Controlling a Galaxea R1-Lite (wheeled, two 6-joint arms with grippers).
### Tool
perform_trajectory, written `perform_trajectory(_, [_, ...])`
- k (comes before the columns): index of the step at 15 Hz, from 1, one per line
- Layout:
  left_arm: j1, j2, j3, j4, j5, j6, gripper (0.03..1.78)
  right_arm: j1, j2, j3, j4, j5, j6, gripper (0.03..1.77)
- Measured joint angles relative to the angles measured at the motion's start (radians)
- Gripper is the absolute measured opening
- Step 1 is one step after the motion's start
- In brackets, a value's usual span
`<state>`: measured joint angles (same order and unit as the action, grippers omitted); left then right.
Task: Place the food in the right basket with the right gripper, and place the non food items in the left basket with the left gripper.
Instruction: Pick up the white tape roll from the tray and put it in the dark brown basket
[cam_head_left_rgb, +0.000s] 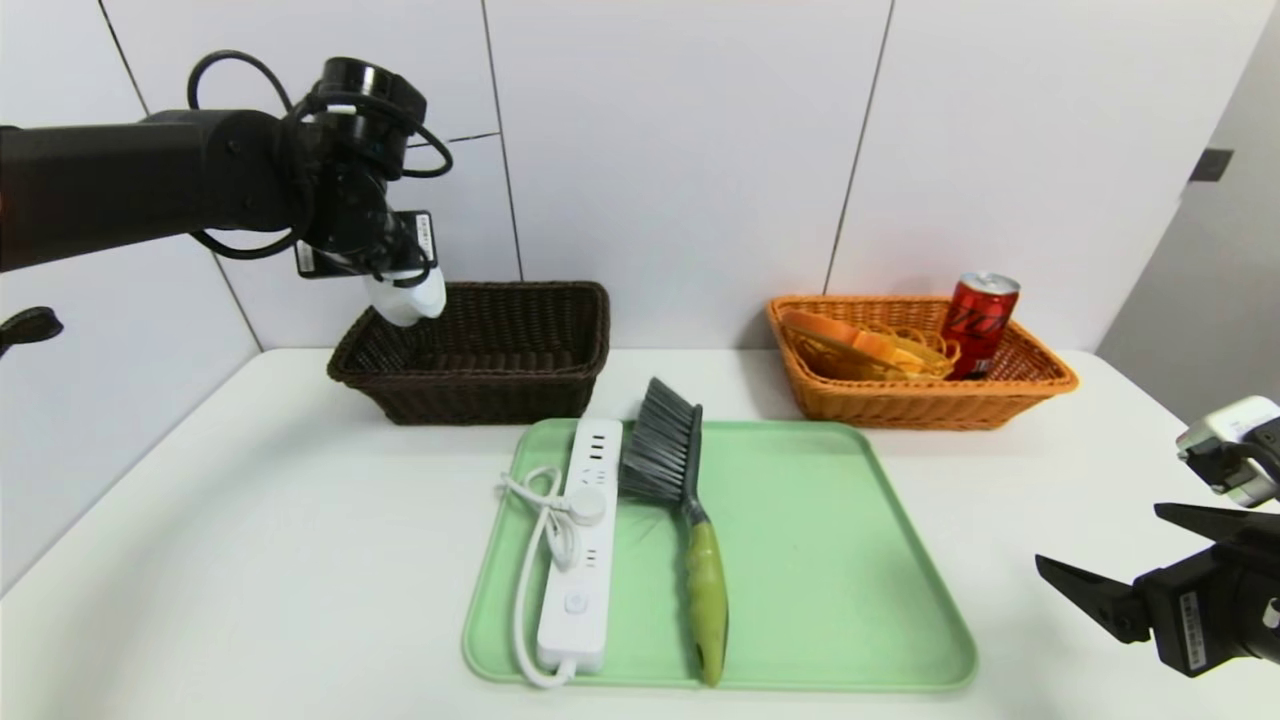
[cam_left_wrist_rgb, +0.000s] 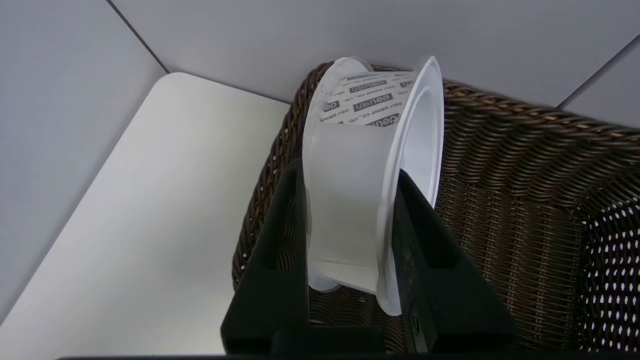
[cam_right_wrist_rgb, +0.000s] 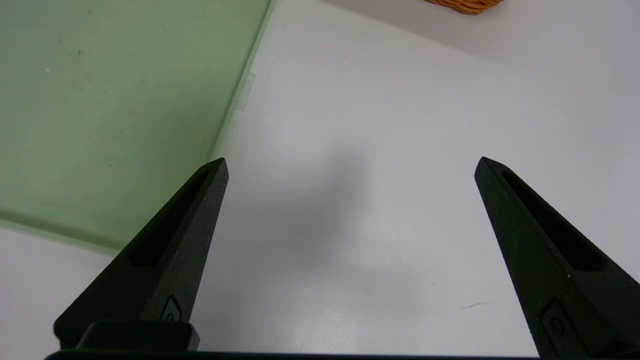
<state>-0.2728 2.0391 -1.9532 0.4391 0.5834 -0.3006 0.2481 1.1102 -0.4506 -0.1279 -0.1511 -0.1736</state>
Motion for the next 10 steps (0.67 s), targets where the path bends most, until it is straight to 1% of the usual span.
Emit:
perform_trajectory(4, [0.009,0.044,-0.001,0.004,0.000,0.001,0.50,0.000,0.011,-0.007,-0.047,0.000,-0.001,1.70])
perform_trajectory(7, [0.028,0.058,0.006,0.006,0.002,0.000,0.50,0.001,0.024,-0.013,-0.053,0.001,-0.002,1.70])
perform_trajectory(10, [0.032,0.060,0.023,0.006,0.001,0.000,0.50,0.001,0.037,-0.041,-0.083,0.013,0.000,1.70])
